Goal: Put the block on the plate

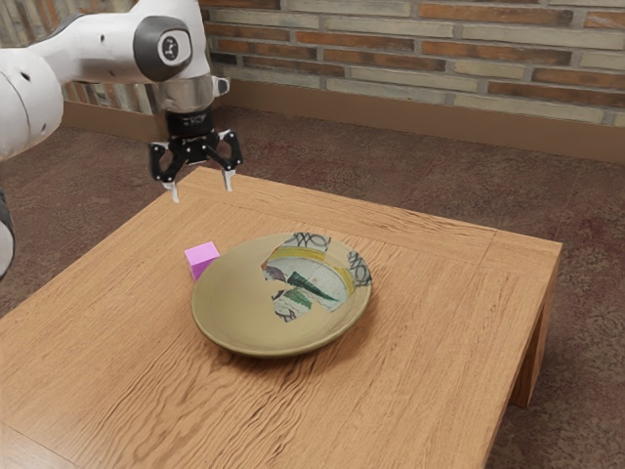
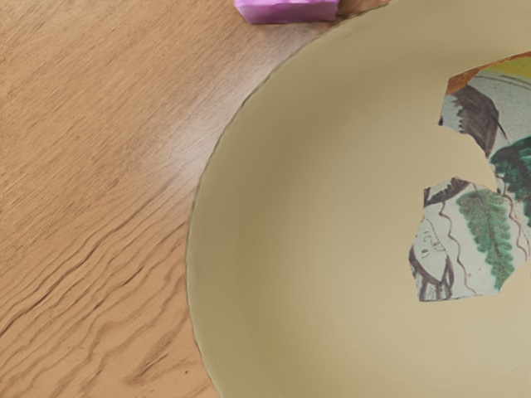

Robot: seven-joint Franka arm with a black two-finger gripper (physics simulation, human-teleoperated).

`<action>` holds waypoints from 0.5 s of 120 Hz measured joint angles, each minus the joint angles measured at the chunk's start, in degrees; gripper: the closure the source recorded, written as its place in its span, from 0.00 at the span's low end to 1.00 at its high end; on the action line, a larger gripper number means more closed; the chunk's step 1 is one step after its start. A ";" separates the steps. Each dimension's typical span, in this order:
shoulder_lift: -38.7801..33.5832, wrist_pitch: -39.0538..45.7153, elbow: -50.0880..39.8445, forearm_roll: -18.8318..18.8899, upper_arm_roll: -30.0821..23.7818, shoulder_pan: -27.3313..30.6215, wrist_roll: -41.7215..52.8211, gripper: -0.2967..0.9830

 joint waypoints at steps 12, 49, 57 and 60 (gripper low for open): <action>3.34 2.32 0.81 0.60 1.66 0.14 -6.71 0.23; 5.34 15.01 -6.26 1.83 3.34 0.30 -19.52 0.23; 8.72 16.41 -2.28 1.77 3.35 0.84 -21.26 0.23; 10.06 16.83 -0.79 1.72 3.36 1.03 -21.86 0.23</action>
